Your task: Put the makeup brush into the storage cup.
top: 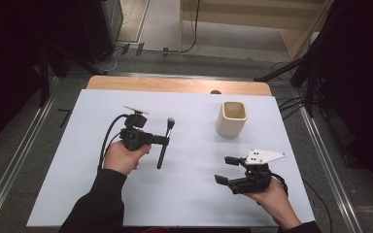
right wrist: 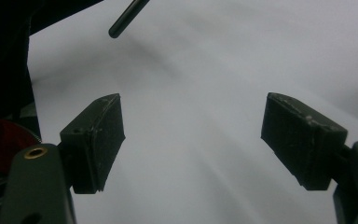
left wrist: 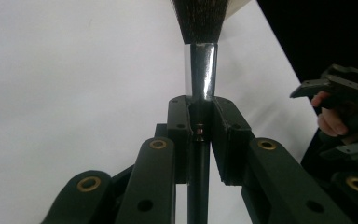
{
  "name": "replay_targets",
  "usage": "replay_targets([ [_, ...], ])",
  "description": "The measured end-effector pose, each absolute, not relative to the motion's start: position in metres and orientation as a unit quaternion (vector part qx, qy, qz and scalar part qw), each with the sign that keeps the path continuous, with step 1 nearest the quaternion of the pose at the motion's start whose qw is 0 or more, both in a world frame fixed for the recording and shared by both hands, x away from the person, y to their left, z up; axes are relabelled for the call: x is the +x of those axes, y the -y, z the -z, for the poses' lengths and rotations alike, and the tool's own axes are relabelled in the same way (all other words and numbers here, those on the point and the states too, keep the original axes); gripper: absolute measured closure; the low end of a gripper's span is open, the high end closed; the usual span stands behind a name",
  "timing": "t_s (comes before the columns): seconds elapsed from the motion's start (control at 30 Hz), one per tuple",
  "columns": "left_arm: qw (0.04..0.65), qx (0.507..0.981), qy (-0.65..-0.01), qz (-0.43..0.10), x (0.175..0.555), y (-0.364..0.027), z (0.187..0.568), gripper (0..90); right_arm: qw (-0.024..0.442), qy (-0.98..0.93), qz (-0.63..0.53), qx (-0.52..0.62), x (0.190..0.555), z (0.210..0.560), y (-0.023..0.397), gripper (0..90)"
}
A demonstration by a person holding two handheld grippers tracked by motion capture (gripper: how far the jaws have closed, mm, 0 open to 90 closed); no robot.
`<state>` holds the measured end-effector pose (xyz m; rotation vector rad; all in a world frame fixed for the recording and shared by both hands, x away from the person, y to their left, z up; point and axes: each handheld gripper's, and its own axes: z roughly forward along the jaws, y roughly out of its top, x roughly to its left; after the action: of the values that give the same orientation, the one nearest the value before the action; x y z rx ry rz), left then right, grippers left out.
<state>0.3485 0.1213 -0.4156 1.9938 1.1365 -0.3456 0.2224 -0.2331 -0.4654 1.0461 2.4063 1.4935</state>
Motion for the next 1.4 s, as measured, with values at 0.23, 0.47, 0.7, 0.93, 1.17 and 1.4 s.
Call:
replay_targets([
  [0.23,0.399,0.804,-0.422,0.130,0.348,-0.129,0.414,79.0,0.069,-0.791,-0.500,0.346,0.227,0.462,0.228,21.9],
  [0.47,0.429,0.797,-0.402,0.137,0.340,-0.139,0.417,79.0,0.067,-0.791,-0.501,0.344,0.232,0.461,0.218,21.8],
  [0.7,0.449,0.788,-0.398,0.136,0.335,-0.147,0.422,79.0,0.054,-0.787,-0.508,0.345,0.238,0.460,0.206,21.9],
  [0.93,0.463,0.780,-0.394,0.148,0.335,-0.151,0.427,79.0,0.039,-0.785,-0.514,0.343,0.243,0.461,0.197,21.9],
  [1.17,0.472,0.774,-0.388,0.166,0.331,-0.149,0.430,79.0,0.026,-0.785,-0.517,0.341,0.246,0.463,0.190,21.9],
  [1.4,0.486,0.768,-0.378,0.173,0.328,-0.145,0.431,79.0,0.018,-0.787,-0.519,0.334,0.250,0.464,0.180,21.8],
])
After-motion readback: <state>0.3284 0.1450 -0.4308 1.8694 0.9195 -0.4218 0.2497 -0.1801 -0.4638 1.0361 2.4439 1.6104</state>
